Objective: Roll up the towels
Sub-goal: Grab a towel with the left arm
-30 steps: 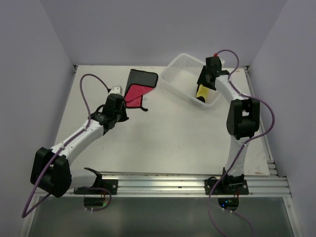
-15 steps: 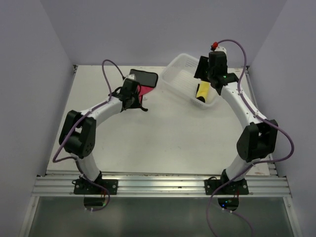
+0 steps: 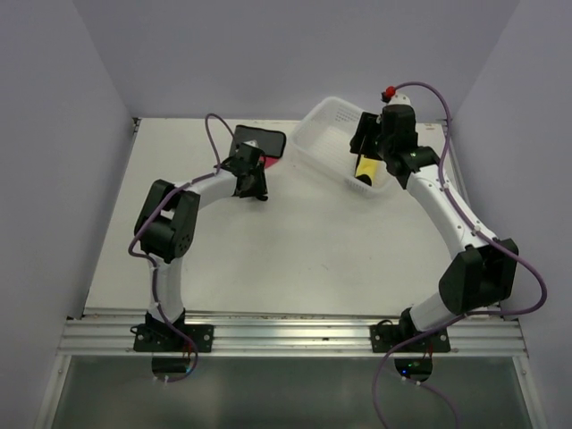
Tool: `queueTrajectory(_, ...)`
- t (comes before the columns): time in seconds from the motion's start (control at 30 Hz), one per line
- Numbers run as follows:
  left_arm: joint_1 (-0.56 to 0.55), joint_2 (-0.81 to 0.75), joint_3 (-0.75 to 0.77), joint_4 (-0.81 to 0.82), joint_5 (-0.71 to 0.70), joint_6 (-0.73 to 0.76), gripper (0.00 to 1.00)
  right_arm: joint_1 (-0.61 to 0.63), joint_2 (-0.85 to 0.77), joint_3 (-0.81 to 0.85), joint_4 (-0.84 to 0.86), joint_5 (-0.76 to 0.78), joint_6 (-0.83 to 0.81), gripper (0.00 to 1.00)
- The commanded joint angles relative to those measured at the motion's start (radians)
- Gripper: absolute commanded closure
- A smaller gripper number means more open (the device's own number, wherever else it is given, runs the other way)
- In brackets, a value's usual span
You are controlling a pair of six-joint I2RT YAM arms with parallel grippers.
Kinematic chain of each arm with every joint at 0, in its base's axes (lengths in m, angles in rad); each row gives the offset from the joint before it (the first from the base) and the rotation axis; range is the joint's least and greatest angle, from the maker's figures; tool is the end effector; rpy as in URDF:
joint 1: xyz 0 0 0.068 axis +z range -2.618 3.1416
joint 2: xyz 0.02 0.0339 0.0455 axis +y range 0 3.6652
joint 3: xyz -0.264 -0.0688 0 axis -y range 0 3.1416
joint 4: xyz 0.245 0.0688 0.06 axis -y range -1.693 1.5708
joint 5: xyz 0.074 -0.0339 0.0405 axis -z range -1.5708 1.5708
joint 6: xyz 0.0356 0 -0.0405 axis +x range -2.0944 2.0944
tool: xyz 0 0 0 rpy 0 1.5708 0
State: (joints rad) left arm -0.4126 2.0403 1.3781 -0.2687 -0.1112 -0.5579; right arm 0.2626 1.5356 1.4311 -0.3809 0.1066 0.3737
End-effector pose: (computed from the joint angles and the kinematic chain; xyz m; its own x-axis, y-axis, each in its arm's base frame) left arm 0.4000 -0.1708 0.1579 -0.8023 -0.2232 -0.5537 -0.1024 0.9652 -0.2406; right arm 0.3461 0.0891 0.3604 -0.4805 0.2467 -0.8416 0.0088 0.9609 0.2767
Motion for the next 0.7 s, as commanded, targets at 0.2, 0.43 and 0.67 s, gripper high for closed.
queueTrajectory(0.2,-0.015,0.047,-0.002,-0.078,-0.071,-0.023,0.7,0.003,-0.054,-0.018,0.039,-0.036,0.004,0.39)
queueTrajectory(0.43,-0.023,0.02,-0.053,-0.13,-0.119,-0.023,1.0,0.003,-0.072,-0.024,0.025,-0.058,0.005,0.4)
queueTrajectory(0.67,-0.028,-0.225,-0.163,-0.13,-0.149,-0.011,1.0,0.041,-0.15,-0.063,0.011,-0.073,-0.004,0.4)
